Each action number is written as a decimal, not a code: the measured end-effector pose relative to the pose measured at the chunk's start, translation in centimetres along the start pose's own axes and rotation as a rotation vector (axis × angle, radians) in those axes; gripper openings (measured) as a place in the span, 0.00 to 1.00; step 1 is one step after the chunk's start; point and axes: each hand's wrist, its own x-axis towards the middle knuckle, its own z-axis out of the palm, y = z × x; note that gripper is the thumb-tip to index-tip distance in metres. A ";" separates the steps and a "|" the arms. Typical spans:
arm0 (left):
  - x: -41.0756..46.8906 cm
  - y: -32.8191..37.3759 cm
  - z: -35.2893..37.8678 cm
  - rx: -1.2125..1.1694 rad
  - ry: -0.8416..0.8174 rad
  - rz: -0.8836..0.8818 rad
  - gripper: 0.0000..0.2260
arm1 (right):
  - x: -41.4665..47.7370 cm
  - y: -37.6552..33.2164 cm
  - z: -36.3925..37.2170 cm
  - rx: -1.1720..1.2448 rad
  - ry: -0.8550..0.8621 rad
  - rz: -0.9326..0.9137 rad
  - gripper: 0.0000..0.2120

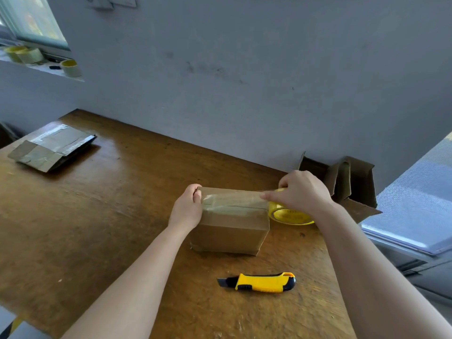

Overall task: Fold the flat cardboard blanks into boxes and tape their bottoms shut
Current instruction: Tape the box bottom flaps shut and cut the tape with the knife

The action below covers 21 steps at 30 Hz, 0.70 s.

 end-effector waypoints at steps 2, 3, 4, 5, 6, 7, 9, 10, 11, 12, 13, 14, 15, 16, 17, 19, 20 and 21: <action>0.0 -0.1 0.1 -0.003 -0.001 -0.003 0.17 | -0.2 0.3 0.6 0.022 0.006 0.027 0.31; 0.1 -0.2 0.1 -0.007 -0.003 -0.004 0.17 | -0.3 0.4 0.8 0.032 0.013 0.029 0.31; 0.2 -0.2 0.1 -0.016 -0.005 -0.004 0.17 | -0.2 0.6 0.9 0.041 0.016 0.031 0.32; 0.2 -0.2 0.1 -0.022 -0.009 -0.004 0.16 | -0.2 0.8 1.1 0.052 0.015 0.036 0.32; 0.2 -0.2 0.1 -0.025 -0.010 -0.006 0.16 | -0.1 0.9 1.2 0.061 0.011 0.045 0.32; 0.2 -0.2 0.1 -0.025 -0.011 -0.006 0.16 | 0.0 1.0 1.3 0.066 0.006 0.051 0.33; 0.2 -0.2 0.0 -0.028 -0.007 0.000 0.16 | 0.1 1.3 1.6 0.051 -0.005 0.063 0.33; 0.2 -0.3 0.0 -0.031 -0.006 0.004 0.16 | 0.1 1.5 1.8 0.032 -0.014 0.068 0.34; 0.2 -0.3 -0.1 -0.034 -0.007 0.007 0.16 | 0.0 1.7 2.2 0.018 -0.023 0.075 0.34; 0.1 -0.3 -0.1 -0.035 -0.010 0.010 0.16 | -0.1 2.0 2.6 0.016 -0.028 0.080 0.34; 0.1 -0.3 -0.1 -0.037 -0.013 0.013 0.16 | -0.3 2.1 3.1 0.025 -0.029 0.083 0.34; 0.1 -0.3 -0.2 -0.038 -0.015 0.013 0.16 | -0.4 2.3 3.4 0.035 -0.025 0.085 0.34; 0.0 -0.3 -0.2 -0.038 -0.016 0.012 0.16 | -0.4 2.4 3.7 0.045 -0.018 0.088 0.34; -0.1 -0.2 -0.2 -0.037 -0.015 0.009 0.17 | -0.4 2.4 3.9 0.051 -0.011 0.092 0.34; -0.1 -0.1 -0.3 -0.033 -0.013 0.006 0.17 | -0.4 2.4 4.0 0.055 -0.007 0.097 0.34; -0.1 0.0 -0.3 -0.024 -0.013 0.004 0.17 | -0.4 2.6 4.4 0.065 -0.007 0.106 0.34; -0.1 0.1 -0.4 -0.020 -0.017 0.002 0.17 | -0.4 2.7 4.7 0.073 -0.011 0.111 0.34; -0.2 0.1 -0.4 -0.018 -0.021 0.000 0.17 | -0.5 2.8 5.0 0.082 -0.018 0.118 0.34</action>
